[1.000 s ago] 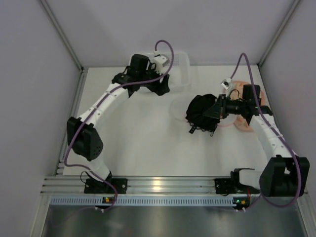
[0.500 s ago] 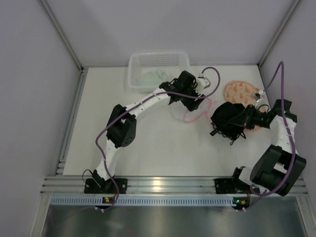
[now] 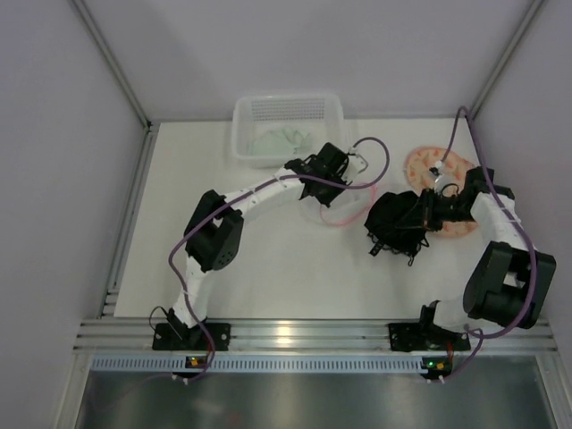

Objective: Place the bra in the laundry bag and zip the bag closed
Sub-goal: Place the bra in the laundry bag.

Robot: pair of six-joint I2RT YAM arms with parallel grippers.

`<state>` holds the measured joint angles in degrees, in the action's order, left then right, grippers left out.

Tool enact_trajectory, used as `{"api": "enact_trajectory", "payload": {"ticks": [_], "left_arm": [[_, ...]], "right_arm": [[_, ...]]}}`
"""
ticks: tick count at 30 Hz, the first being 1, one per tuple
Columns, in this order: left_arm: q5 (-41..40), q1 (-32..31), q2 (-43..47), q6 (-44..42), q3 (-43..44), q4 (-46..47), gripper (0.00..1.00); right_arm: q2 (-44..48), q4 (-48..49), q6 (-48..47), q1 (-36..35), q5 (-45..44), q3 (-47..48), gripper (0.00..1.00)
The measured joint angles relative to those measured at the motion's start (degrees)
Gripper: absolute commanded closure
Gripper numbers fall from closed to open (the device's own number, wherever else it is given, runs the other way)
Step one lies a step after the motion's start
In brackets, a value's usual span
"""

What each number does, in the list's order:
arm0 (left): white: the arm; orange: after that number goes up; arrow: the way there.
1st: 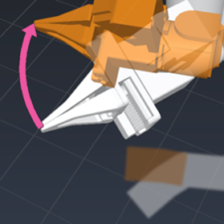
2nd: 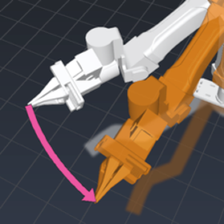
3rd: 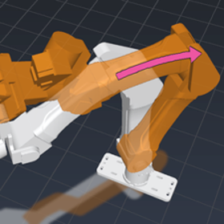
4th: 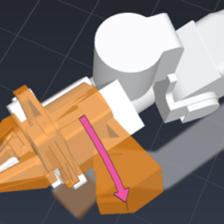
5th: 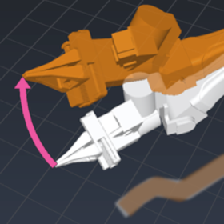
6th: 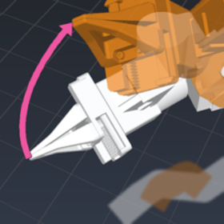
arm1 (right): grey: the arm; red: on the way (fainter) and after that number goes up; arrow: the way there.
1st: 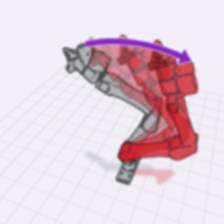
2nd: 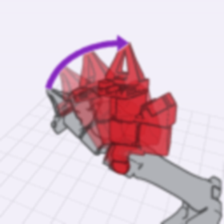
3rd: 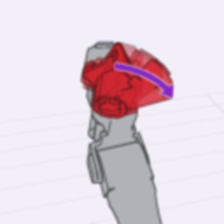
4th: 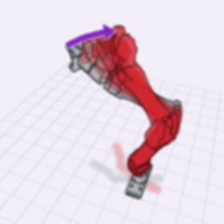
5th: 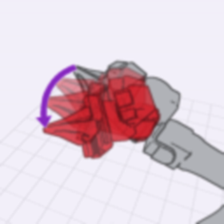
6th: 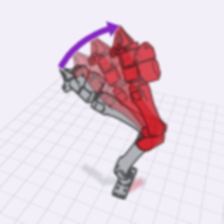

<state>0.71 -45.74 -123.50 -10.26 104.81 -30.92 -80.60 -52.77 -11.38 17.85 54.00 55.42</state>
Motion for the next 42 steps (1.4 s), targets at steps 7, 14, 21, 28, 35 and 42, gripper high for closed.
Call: {"api": "enact_trajectory", "payload": {"ticks": [7,14,21,28,35,42], "left_arm": [[1.66,0.02,13.07,3.96,-11.34,-1.16,1.00],[2.86,0.04,21.14,5.11,-17.68,2.27,1.00],[5.92,0.04,24.17,4.26,-25.68,5.92,1.00],[6.95,0.02,26.36,3.06,-31.58,10.45,1.00],[6.56,0.04,27.78,3.08,-32.98,14.60,1.00],[11.63,0.02,30.60,2.82,-36.28,16.85,1.00]], "right_arm": [[-5.05,-1.01,0.57,-11.41,-0.24,3.80,1.00],[-13.90,-3.76,0.50,-23.78,0.66,8.94,1.00],[-22.60,-5.42,-0.26,-28.61,1.42,17.33,1.00],[-30.97,-9.31,-3.15,-32.44,2.34,21.38,1.00],[-34.58,-11.54,-3.93,-36.48,2.27,22.03,1.00],[-40.04,-7.50,2.23,-37.48,2.69,28.00,1.00]]}}
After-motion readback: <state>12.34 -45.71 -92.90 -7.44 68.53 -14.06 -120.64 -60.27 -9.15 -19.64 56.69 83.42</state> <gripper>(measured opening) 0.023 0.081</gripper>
